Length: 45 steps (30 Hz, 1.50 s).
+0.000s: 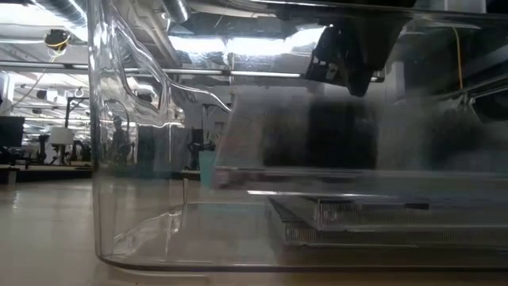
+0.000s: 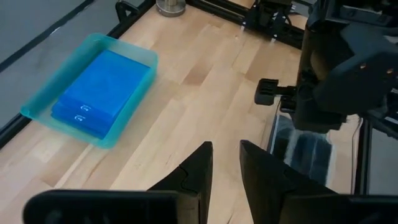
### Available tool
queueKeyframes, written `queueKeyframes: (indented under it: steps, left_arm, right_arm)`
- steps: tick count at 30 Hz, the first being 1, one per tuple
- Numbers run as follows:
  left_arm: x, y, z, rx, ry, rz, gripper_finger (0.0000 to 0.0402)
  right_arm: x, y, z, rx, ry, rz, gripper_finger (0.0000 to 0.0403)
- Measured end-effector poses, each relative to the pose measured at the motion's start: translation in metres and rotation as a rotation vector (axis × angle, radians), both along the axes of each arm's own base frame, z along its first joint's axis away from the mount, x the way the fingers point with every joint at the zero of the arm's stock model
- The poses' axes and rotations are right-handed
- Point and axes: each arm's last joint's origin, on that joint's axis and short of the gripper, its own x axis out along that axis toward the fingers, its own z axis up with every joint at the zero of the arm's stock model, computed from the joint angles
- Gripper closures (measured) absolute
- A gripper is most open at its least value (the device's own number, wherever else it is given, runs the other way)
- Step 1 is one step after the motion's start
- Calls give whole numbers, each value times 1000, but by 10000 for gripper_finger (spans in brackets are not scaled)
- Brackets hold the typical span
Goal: Pick & place jewel cases by type
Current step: Put the black CD case into the transparent bin, then return to Home Position
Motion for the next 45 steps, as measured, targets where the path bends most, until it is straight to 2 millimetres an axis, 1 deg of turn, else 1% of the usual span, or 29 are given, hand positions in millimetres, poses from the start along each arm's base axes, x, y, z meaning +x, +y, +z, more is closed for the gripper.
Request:
queueKeyframes:
  steps: [3, 8, 11, 14, 16, 19, 22, 26, 28, 31, 34, 36, 38, 40, 42, 43, 45]
  left_arm:
    - [0, 0, 0, 14, 5, -12, 329]
    - [0, 0, 0, 29, 10, -25, 330]
    - [0, 0, 0, 39, 14, -33, 328]
    - [0, 0, 0, 49, 16, -40, 327]
    - [-1, 1, 1, 58, 11, -34, 328]
    - [-7, -2, 4, 86, 3, -74, 331]
    - [-18, -7, 9, 115, -26, -101, 333]
    - [-41, -9, 20, 143, -94, -141, 333]
    - [-56, -6, 27, 136, -139, -149, 333]
    - [-79, 6, 36, 129, -195, -167, 343]
    - [-96, 20, 35, 136, -237, -159, 372]
    - [-102, 27, 30, 127, -289, -171, 393]
    - [-103, 31, 19, 89, -357, -226, 397]
    - [-97, 32, 5, 50, -468, -300, 400]
    - [-85, 33, -13, 32, -574, -371, 401]
    - [-80, 35, -24, 28, -603, -396, 400]
    - [-71, 43, -46, 21, -614, -368, 401]
  right_arm:
    - [-2, 2, -1, -3, 12, 2, 264]
    - [-9, 8, 1, -21, 54, 22, 261]
    - [-11, 6, 8, -110, 54, -1, 260]
    - [-14, 2, 26, -234, 19, -33, 261]
    - [-17, -2, 44, -314, -40, -83, 262]
    - [-27, -9, 76, -420, -167, -188, 267]
    - [-49, -18, 112, -530, -321, -318, 274]
    - [-92, -37, 158, -601, -501, -482, 291]
    - [-118, -48, 176, -618, -573, -560, 307]
    - [-158, -65, 194, -658, -659, -657, 342]
    - [-191, -79, 199, -693, -713, -707, 388]
    - [-208, -86, 198, -712, -740, -728, 394]
    - [-220, -92, 193, -724, -761, -776, 392]
    - [-230, -97, 187, -726, -774, -811, 394]
    - [-236, -102, 180, -733, -786, -838, 397]
    - [-237, -105, 177, -738, -791, -847, 398]
    - [-238, -108, 170, -740, -804, -874, 395]
